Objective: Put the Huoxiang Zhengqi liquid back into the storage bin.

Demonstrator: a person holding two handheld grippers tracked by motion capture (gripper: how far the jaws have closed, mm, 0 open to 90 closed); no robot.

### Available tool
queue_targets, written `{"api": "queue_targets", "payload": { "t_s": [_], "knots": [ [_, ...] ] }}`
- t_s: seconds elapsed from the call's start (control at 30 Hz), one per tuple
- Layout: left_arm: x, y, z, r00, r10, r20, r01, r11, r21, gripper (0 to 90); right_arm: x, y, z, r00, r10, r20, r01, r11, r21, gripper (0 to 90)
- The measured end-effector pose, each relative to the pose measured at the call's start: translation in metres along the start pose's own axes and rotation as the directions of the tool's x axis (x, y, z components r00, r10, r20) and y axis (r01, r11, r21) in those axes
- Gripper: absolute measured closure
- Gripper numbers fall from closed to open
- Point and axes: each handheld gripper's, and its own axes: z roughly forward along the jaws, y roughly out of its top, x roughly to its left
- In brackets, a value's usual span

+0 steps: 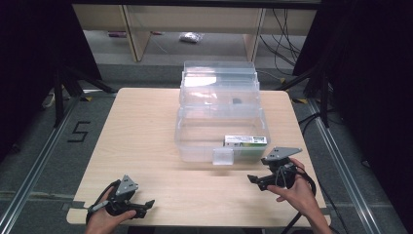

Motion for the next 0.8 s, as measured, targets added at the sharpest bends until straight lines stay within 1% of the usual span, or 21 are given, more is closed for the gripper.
{"api": "queue_targets", "payload": {
  "t_s": [0.03,0.07,0.1,0.13,0.17,0.2,0.23,0.27,0.33,0.37,0.4,0.43,0.5,0.53,0.57,0.63,0.67,0.7,0.73,0.77,0.8],
  "knots": [
    [0.0,0.0,0.0,1.0,0.0,0.0,0.0,1.0,0.0,15.1,0.001,-0.001,0.001,1.0,0.006,0.002,-0.006,1.0,-0.006,20.5],
    [0.0,0.0,0.0,1.0,0.001,0.001,-0.001,1.0,0.0,15.1,0.0,-0.003,0.003,0.9997,-0.016,0.019,0.017,0.9995,-0.027,20.5],
    [0.0,0.0,0.0,1.0,0.001,0.0,-0.001,1.0,-0.001,15.1,0.003,-0.004,0.003,0.9996,0.021,0.017,-0.021,0.9997,-0.015,20.4],
    [0.0,0.0,0.0,1.0,-0.001,0.001,0.001,1.0,-0.001,15.1,0.001,-0.005,0.004,0.9999,-0.008,0.015,0.008,0.9997,-0.022,20.3],
    [0.0,0.0,0.0,1.0,0.0,0.0,0.0,1.0,-0.001,15.1,0.002,-0.005,0.003,0.9999,0.0,0.013,0.0,1.0,-0.005,20.3],
    [0.0,0.0,0.0,1.0,0.0,0.001,0.0,1.0,-0.001,15.1,0.001,-0.006,0.003,0.9997,-0.018,0.015,0.018,0.9998,-0.007,20.2],
    [0.0,0.0,0.0,1.0,0.0,0.001,0.0,1.0,0.0,15.1,0.002,-0.007,0.004,0.9998,-0.007,0.017,0.007,1.0,-0.005,20.1],
    [0.0,0.0,0.0,1.0,0.0,0.001,0.0,1.0,0.0,15.1,0.003,-0.009,0.006,0.9998,-0.002,0.02,0.002,0.9998,-0.018,19.9],
    [0.0,0.0,0.0,1.0,-0.009,0.002,0.009,0.9999,-0.006,15.1,0.005,-0.012,0.006,0.9997,0.022,0.007,-0.022,0.9997,0.007,19.9],
    [0.0,0.0,0.0,1.0,-0.004,0.001,0.004,1.0,-0.002,15.1,0.005,-0.014,0.009,0.9999,0.011,0.008,-0.011,0.9999,-0.01,19.8],
    [0.0,0.0,0.0,1.0,-0.005,0.001,0.005,1.0,-0.002,15.1,0.006,-0.017,0.009,0.9998,0.018,0.009,-0.018,0.9998,0.0,19.8],
    [0.0,0.0,0.0,1.0,-0.005,0.001,0.005,1.0,-0.002,15.1,0.004,-0.018,0.009,1.0,0.004,0.007,-0.004,0.9998,0.018,19.7],
    [0.0,0.0,0.0,1.0,-0.001,0.0,0.001,1.0,-0.001,15.1,0.007,-0.022,0.012,0.9997,0.022,0.011,-0.023,0.9997,0.012,19.3],
    [0.0,0.0,0.0,1.0,-0.001,0.001,0.001,1.0,-0.002,15.2,0.005,-0.023,0.012,0.9999,-0.005,0.011,0.005,0.9997,0.025,19.2],
    [0.0,0.0,0.0,1.0,0.0,0.001,0.0,1.0,-0.003,15.1,0.007,-0.025,0.014,0.9998,0.017,0.013,-0.017,0.9997,0.02,19.0],
    [0.0,0.0,0.0,1.0,0.0,0.003,0.0,1.0,-0.009,15.1,0.008,-0.026,0.014,0.9998,0.017,0.008,-0.018,0.9996,0.024,18.7],
    [0.0,0.0,0.001,1.0,-0.002,0.002,0.002,1.0,-0.009,15.1,0.006,-0.03,0.017,1.0,-0.001,0.004,0.001,0.9999,0.016,18.4],
    [0.0,0.0,0.001,1.0,-0.001,0.002,0.001,1.0,-0.009,15.1,0.006,-0.031,0.016,0.9999,0.003,0.016,-0.003,0.9996,0.029,18.3],
    [-0.001,0.0,0.001,0.9999,-0.012,0.005,0.012,0.9997,-0.019,15.1,0.007,-0.032,0.017,0.9999,0.006,0.009,-0.007,0.9995,0.03,18.0],
    [-0.002,0.0,0.001,0.9999,-0.016,0.004,0.016,0.9996,-0.023,15.1,0.005,-0.033,0.018,0.9997,-0.022,0.013,0.021,0.9991,0.037,17.9],
    [-0.002,0.0,0.001,0.9999,-0.016,0.004,0.016,0.9996,-0.023,15.1,0.007,-0.034,0.019,0.9999,-0.001,0.012,0.001,0.999,0.044,17.7]
  ]
}}
